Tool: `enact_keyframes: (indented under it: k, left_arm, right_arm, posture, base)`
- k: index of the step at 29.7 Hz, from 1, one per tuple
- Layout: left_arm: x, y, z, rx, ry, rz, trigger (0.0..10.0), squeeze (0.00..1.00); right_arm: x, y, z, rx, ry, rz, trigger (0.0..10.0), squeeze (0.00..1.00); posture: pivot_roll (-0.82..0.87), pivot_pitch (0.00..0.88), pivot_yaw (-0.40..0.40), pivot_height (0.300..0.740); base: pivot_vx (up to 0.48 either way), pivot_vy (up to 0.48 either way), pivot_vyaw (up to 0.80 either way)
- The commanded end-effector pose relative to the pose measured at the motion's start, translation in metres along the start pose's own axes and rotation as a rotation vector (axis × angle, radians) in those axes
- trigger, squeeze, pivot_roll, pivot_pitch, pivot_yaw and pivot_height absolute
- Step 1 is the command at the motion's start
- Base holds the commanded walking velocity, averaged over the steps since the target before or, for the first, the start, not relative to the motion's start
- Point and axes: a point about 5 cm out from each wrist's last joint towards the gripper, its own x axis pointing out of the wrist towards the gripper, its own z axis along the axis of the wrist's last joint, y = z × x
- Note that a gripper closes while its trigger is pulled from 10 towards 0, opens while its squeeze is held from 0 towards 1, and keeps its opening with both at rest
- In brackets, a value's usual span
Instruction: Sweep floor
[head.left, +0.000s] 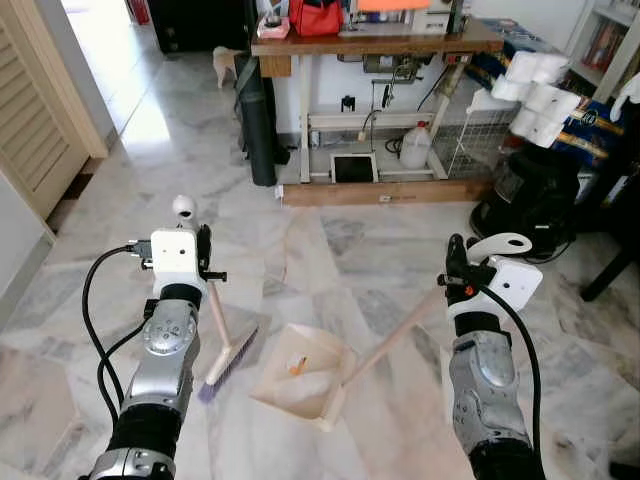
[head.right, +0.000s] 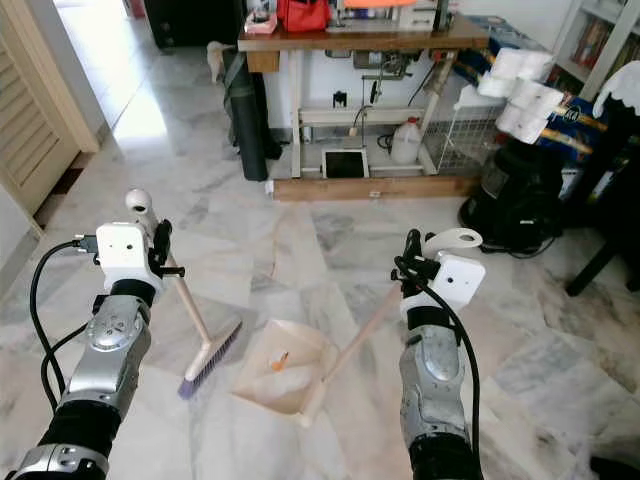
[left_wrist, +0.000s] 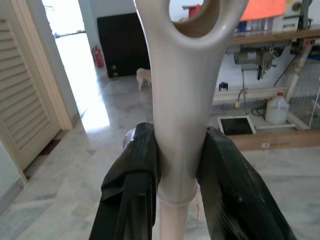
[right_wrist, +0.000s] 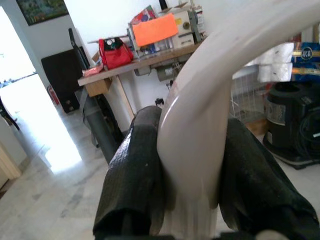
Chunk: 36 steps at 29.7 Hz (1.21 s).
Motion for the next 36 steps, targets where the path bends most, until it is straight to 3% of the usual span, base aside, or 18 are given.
enact_keyframes:
  k: [1, 36]
  left_arm:
    - [0.0016, -0.0018, 0.0082, 0.003, -0.044, -0.011, 10.0, 0.0]
    - [0.0007, -0.0022, 0.0057, -0.003, -0.037, -0.017, 10.0, 0.0]
  right_arm:
    - [0.0027, 0.0054, 0.0077, 0.01, -0.043, 0.017, 10.0, 0.0]
    - [0.0025, 0.007, 0.0071, 0.008, -0.038, 0.025, 10.0, 0.0]
  posture:
    - [0.0, 0.0, 0.028, 0.74]
    - [-0.01, 0.0, 0.029, 0.74]
  base:
    - [-0.259, 0.0, 0.0]
    - [-0.257, 0.0, 0.0]
